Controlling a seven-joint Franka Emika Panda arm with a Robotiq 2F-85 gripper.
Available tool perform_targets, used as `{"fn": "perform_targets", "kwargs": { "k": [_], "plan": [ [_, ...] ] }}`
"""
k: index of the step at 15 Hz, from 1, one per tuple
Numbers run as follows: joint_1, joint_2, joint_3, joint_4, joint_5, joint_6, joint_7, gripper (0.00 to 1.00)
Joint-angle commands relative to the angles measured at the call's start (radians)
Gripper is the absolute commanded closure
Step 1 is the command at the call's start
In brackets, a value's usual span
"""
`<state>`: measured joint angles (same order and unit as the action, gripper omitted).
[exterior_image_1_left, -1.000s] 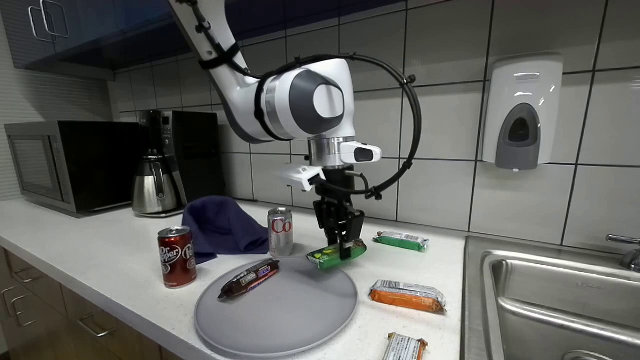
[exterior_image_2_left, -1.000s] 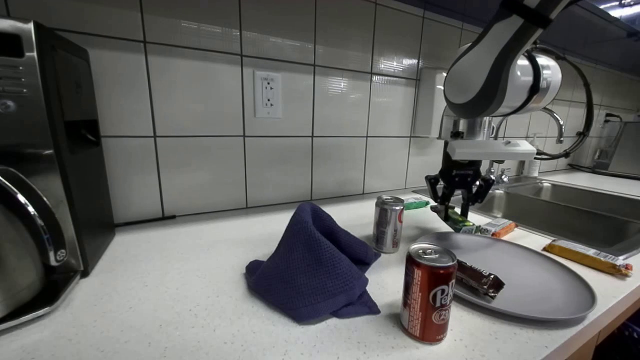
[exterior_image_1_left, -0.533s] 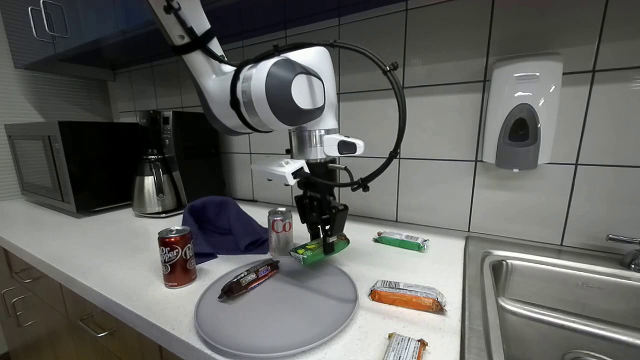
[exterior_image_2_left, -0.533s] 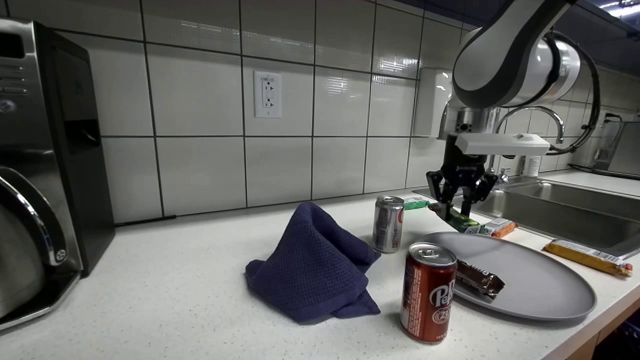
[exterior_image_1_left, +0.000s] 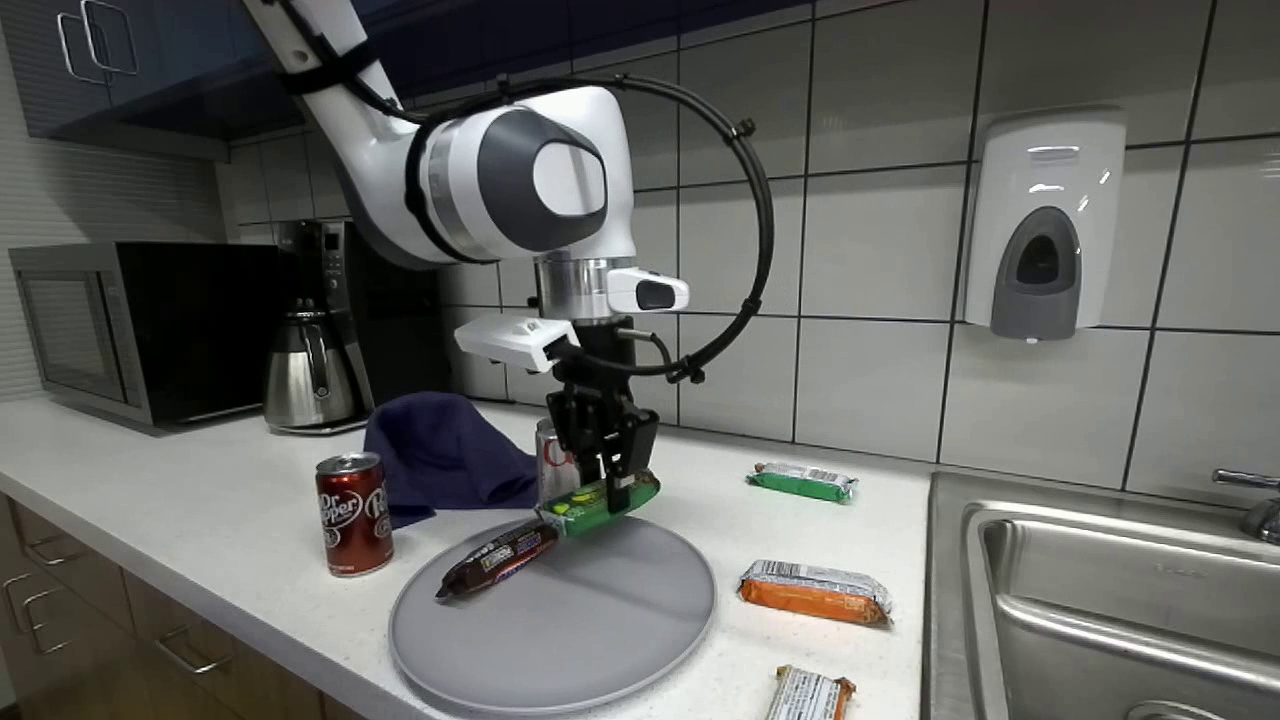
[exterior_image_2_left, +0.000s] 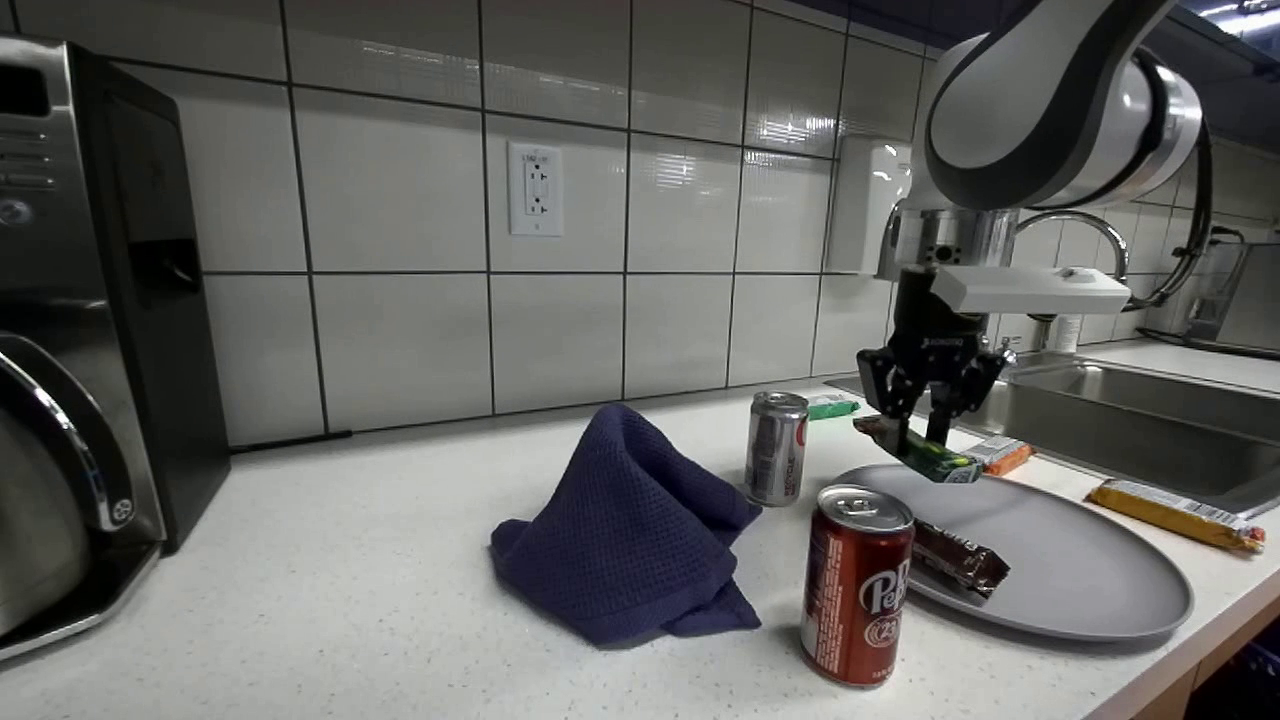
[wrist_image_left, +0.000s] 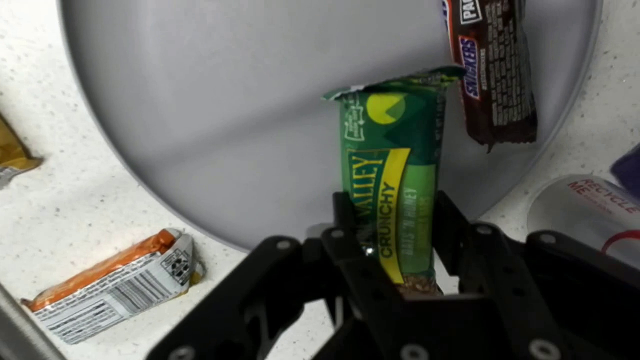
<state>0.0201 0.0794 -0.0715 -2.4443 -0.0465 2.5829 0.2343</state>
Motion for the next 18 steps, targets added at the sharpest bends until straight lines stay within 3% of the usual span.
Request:
{"fn": "perform_targets", "kwargs": {
  "k": [1,12,13,14,18],
  "plan": [
    [-0.005,-0.044,0.021,-0.055,-0.018,0.023,-0.019,0.84],
    [-0.001,-0.018,0.038,-0.095,-0.032,0.088,-0.024,0.84],
    [-0.001,-0.017,0.037,-0.095,-0.04,0.089,-0.019,0.34],
    [0.0,-0.014,0.036,-0.095,-0.048,0.09,-0.016,0.33],
    [-0.001,-0.009,0.034,-0.089,-0.066,0.088,-0.014,0.05]
  ]
}}
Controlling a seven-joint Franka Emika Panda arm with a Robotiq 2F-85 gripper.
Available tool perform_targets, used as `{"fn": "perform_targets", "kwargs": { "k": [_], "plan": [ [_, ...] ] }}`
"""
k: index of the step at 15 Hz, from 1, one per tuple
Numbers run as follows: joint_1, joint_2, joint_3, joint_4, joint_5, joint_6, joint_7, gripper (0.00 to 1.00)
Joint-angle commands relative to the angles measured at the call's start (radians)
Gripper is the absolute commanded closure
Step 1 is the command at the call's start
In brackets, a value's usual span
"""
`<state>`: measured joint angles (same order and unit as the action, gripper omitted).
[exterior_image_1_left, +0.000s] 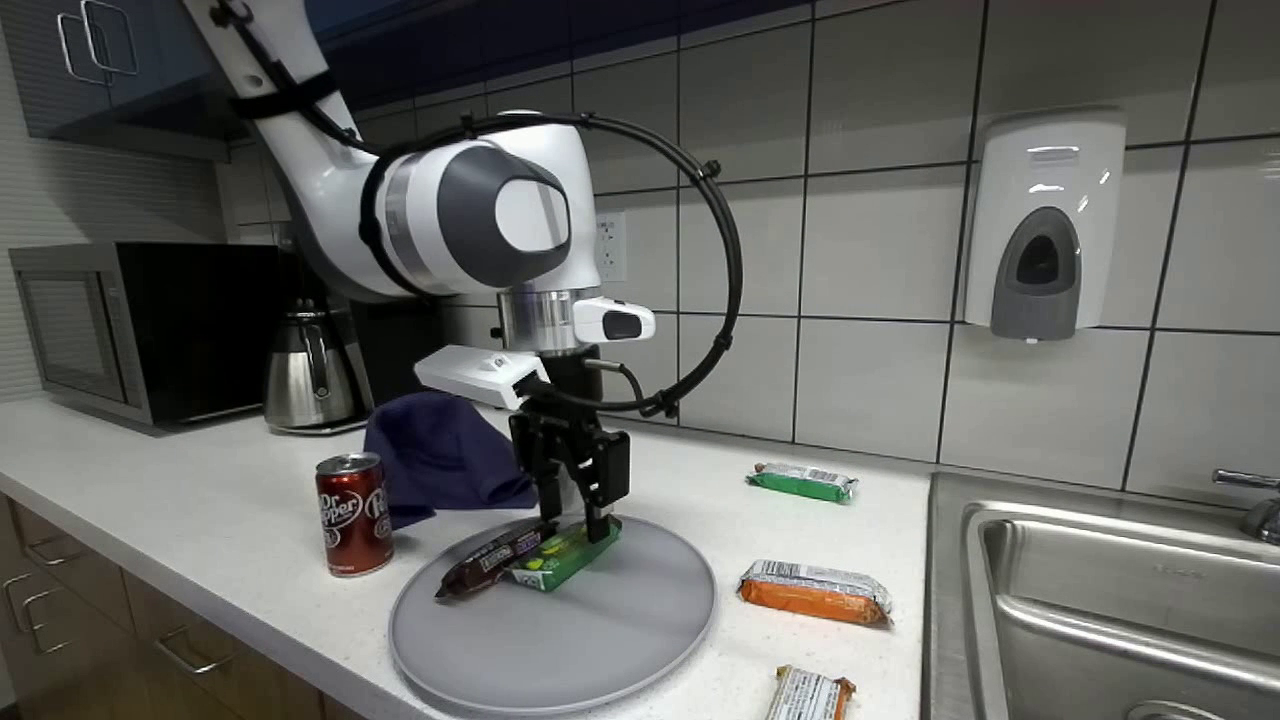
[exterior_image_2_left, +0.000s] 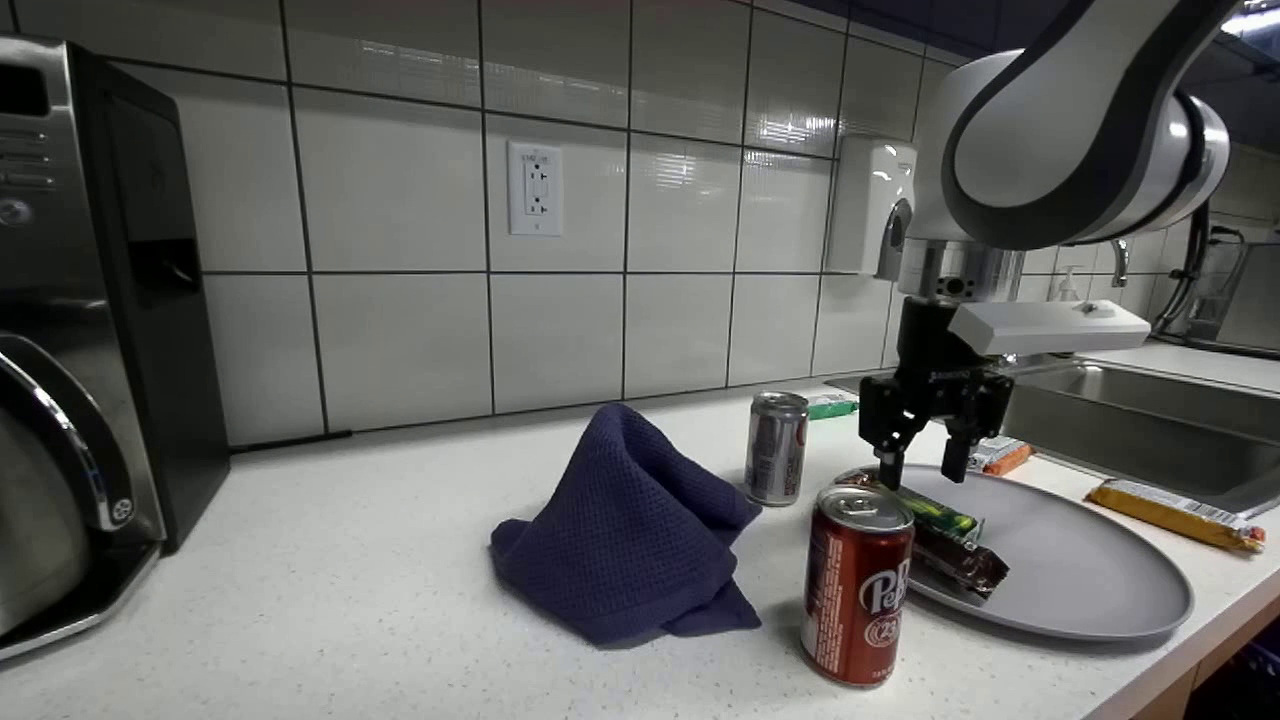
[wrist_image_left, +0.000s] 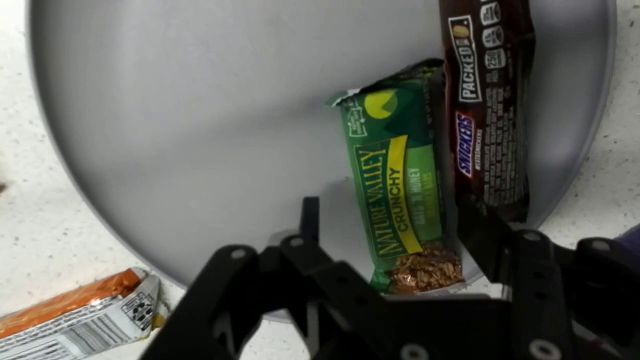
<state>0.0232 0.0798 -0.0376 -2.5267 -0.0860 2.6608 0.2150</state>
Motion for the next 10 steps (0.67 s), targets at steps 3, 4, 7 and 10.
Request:
{"fn": "perform_targets", "kwargs": {
  "k": [3,4,7,10],
  "plan": [
    [-0.004,0.001,-0.002,0.012,-0.027,-0.004,0.021,0.0],
    [-0.005,0.007,-0.003,0.023,-0.026,-0.012,0.03,0.0],
    [-0.005,0.035,-0.012,0.069,-0.03,-0.028,0.073,0.0],
    [-0.003,0.078,-0.029,0.136,-0.03,-0.047,0.135,0.0]
  ]
}}
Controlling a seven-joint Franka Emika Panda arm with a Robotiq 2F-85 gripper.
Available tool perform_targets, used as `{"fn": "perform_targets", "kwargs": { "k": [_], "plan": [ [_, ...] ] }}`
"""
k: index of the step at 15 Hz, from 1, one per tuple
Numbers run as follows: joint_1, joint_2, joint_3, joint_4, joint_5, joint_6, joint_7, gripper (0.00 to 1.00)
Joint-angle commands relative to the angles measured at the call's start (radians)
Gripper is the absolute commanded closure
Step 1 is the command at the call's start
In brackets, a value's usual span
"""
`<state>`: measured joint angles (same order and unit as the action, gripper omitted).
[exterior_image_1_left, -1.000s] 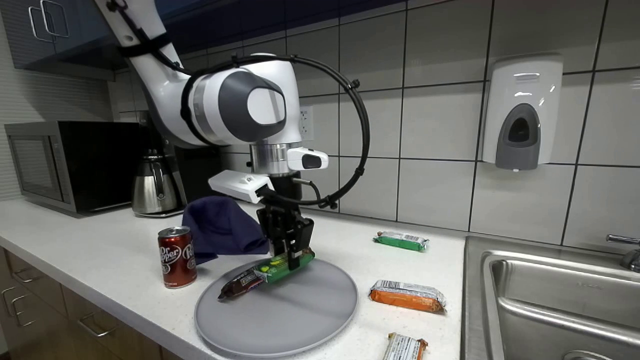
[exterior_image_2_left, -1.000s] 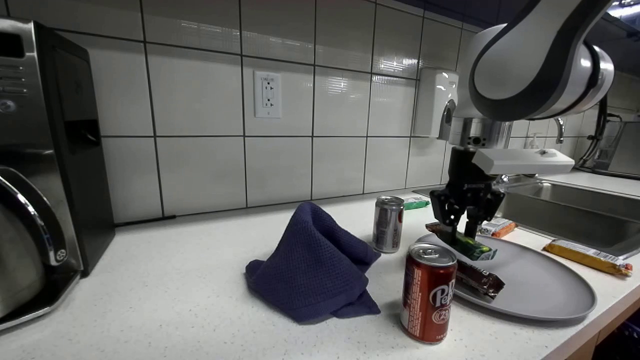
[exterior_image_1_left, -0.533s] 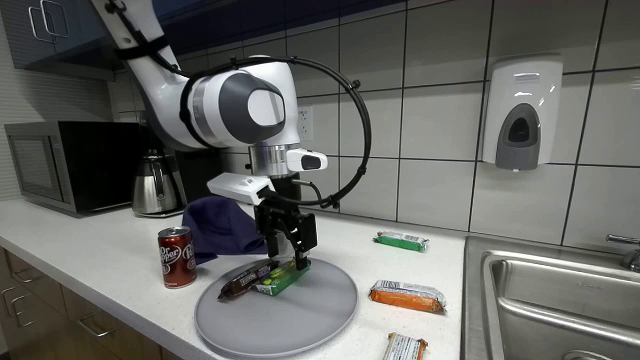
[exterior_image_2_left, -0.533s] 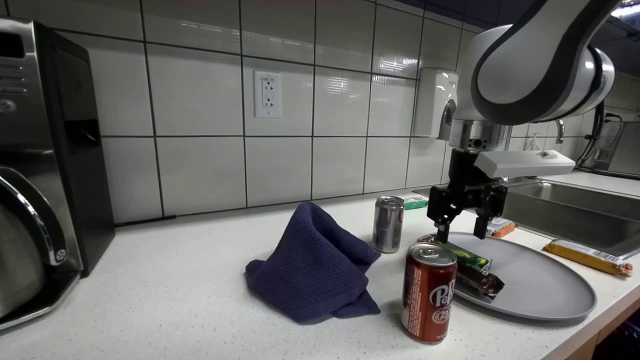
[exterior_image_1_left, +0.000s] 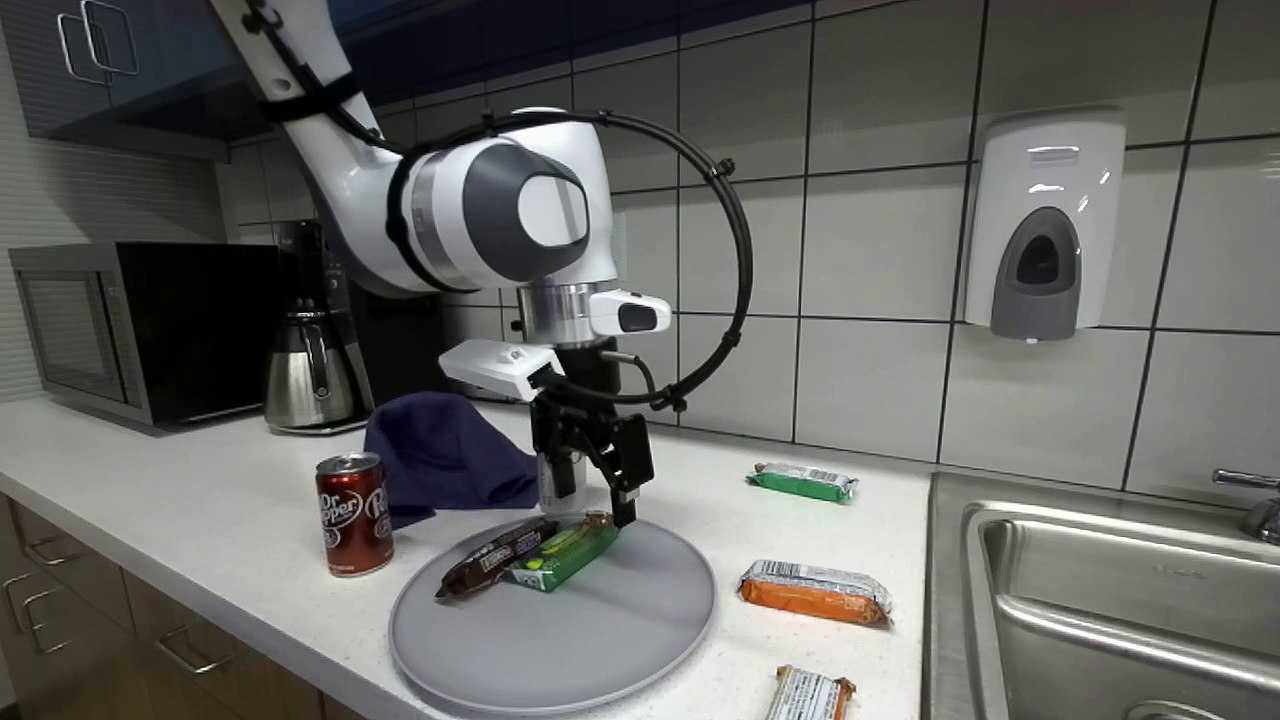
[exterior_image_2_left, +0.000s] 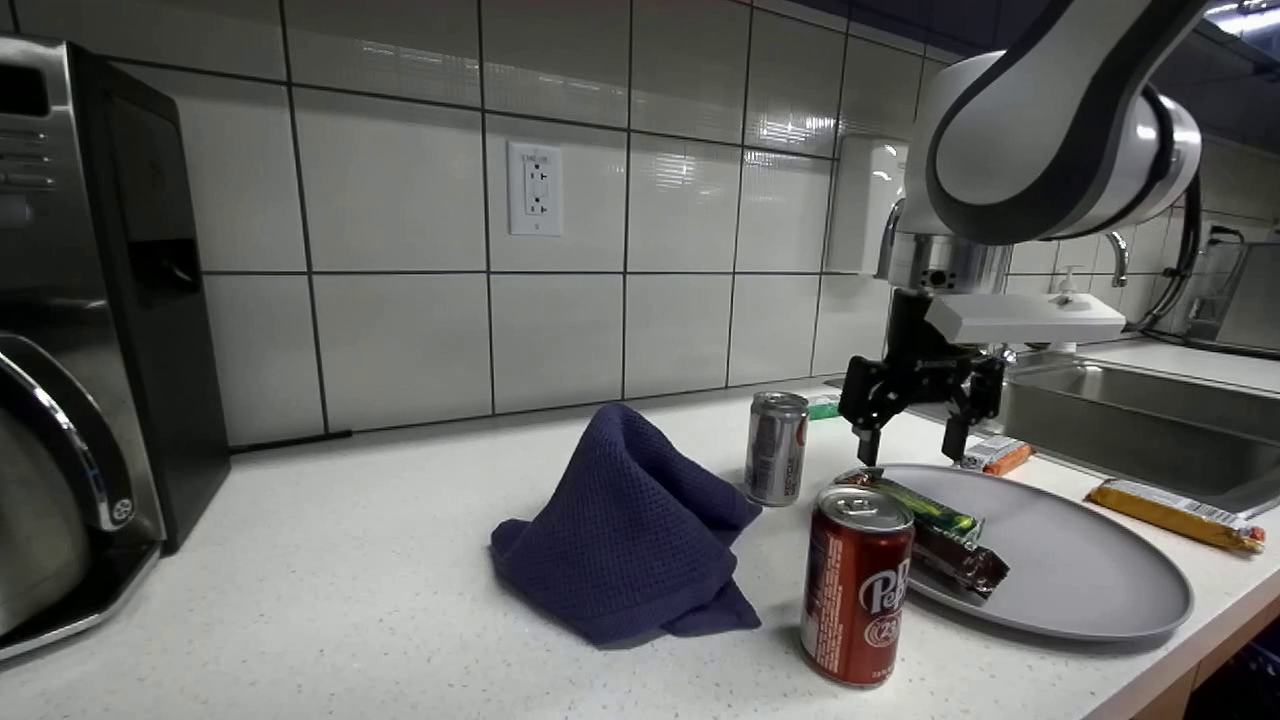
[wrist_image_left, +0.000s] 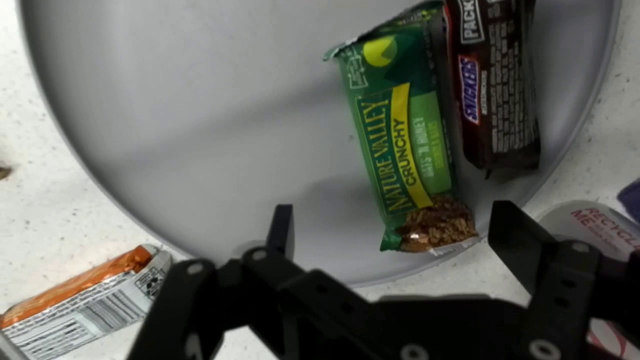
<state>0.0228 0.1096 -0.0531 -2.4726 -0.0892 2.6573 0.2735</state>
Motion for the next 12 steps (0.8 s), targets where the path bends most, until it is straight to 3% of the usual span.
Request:
{"fn": "perform_targets", "kwargs": {
  "k": [1,12],
  "plan": [
    [-0.001,0.067,-0.022,0.112,-0.026,-0.053,0.1,0.0],
    [0.062,0.323,-0.123,0.494,-0.022,-0.204,0.397,0.0]
  ]
}}
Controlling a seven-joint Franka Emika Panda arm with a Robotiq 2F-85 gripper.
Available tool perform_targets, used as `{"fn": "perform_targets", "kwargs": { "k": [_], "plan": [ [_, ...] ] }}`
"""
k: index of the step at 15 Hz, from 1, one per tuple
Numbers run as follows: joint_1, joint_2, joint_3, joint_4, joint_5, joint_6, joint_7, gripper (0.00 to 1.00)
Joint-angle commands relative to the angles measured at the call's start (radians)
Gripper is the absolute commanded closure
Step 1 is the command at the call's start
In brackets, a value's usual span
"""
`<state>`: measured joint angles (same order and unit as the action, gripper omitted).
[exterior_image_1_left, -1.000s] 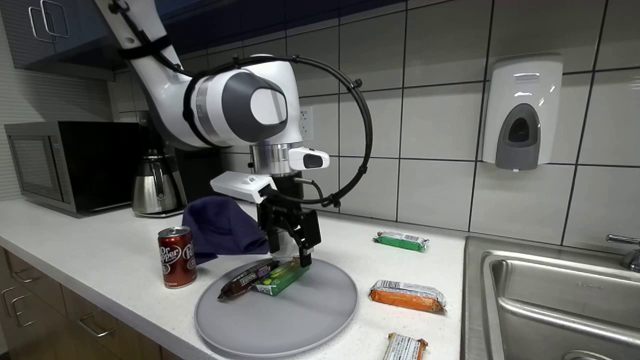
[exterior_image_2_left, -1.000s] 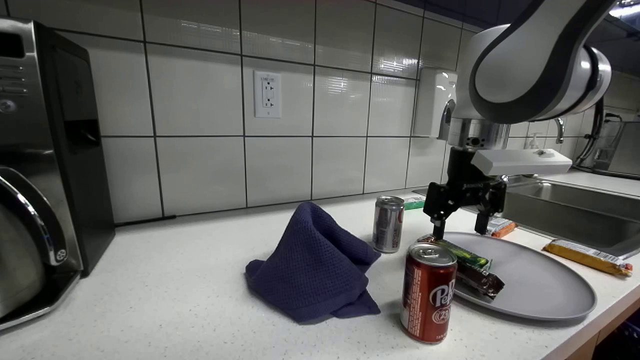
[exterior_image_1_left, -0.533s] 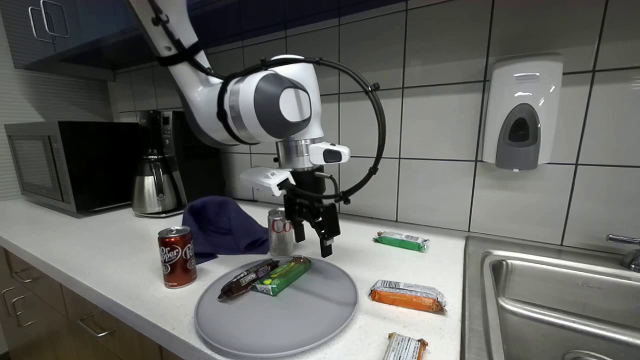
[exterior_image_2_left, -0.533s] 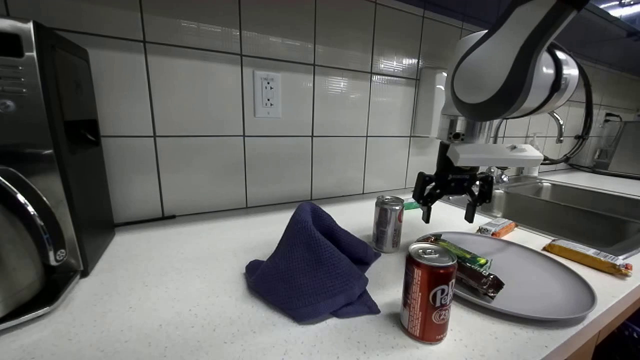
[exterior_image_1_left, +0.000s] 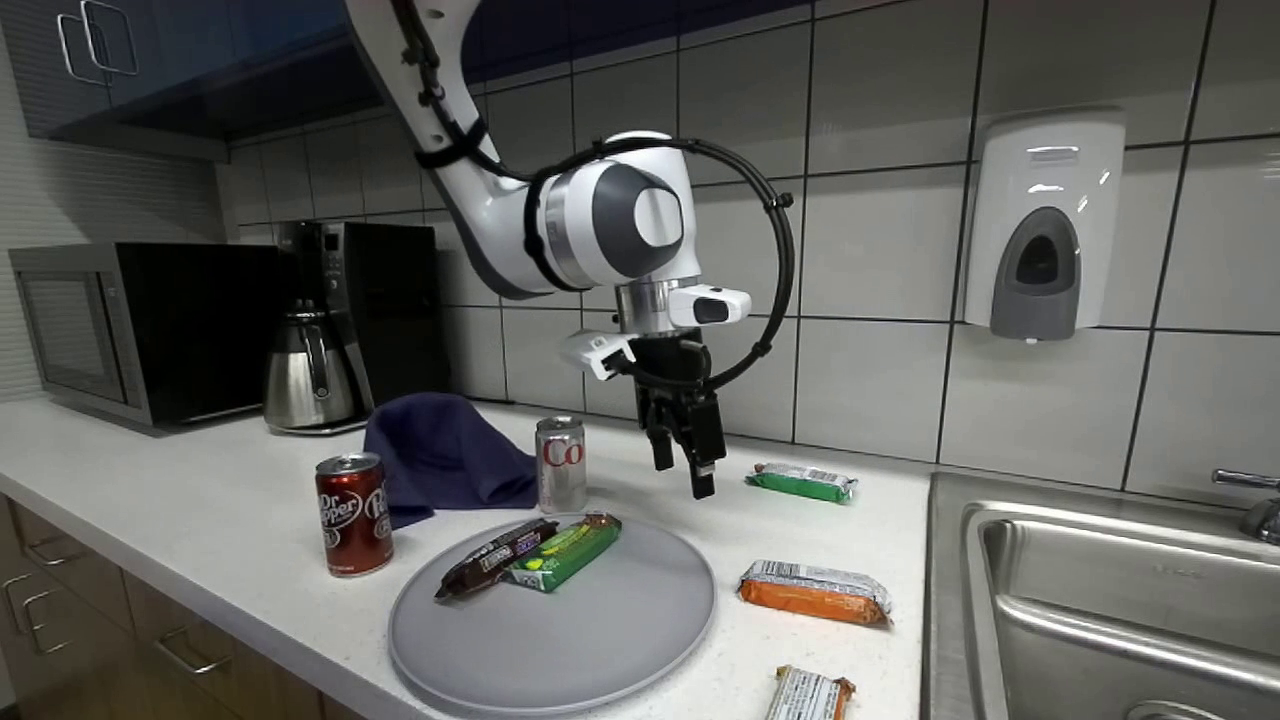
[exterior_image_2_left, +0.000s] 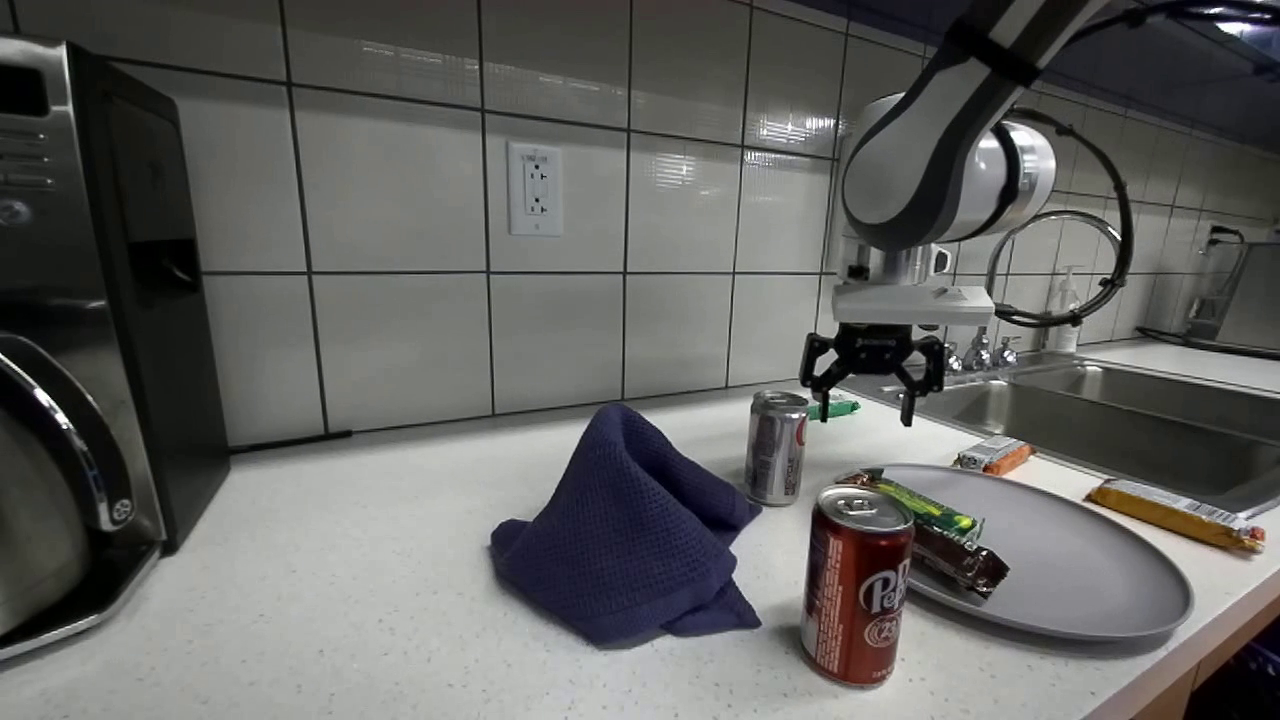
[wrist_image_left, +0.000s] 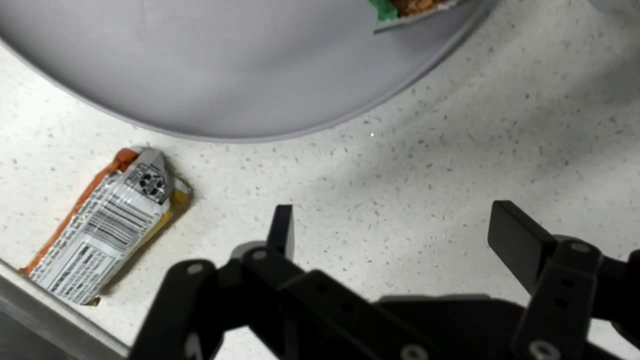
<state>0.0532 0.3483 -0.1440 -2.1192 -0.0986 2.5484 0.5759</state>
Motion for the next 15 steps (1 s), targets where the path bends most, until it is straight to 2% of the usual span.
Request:
{"fn": "perform_targets", "kwargs": {
  "k": [1,2,3,6,10,15],
  "plan": [
    [0.034,0.107,-0.036,0.179,-0.008,-0.123,0.113,0.0],
    [0.031,0.124,-0.034,0.209,-0.001,-0.148,0.117,0.0],
    [0.018,0.072,-0.02,0.115,0.002,-0.073,0.07,0.0],
    [0.02,0.114,-0.025,0.177,0.002,-0.105,0.088,0.0],
    [0.021,0.121,-0.026,0.185,0.002,-0.11,0.09,0.0],
    [0.047,0.156,-0.057,0.234,-0.006,-0.148,0.224,0.0]
  ]
}}
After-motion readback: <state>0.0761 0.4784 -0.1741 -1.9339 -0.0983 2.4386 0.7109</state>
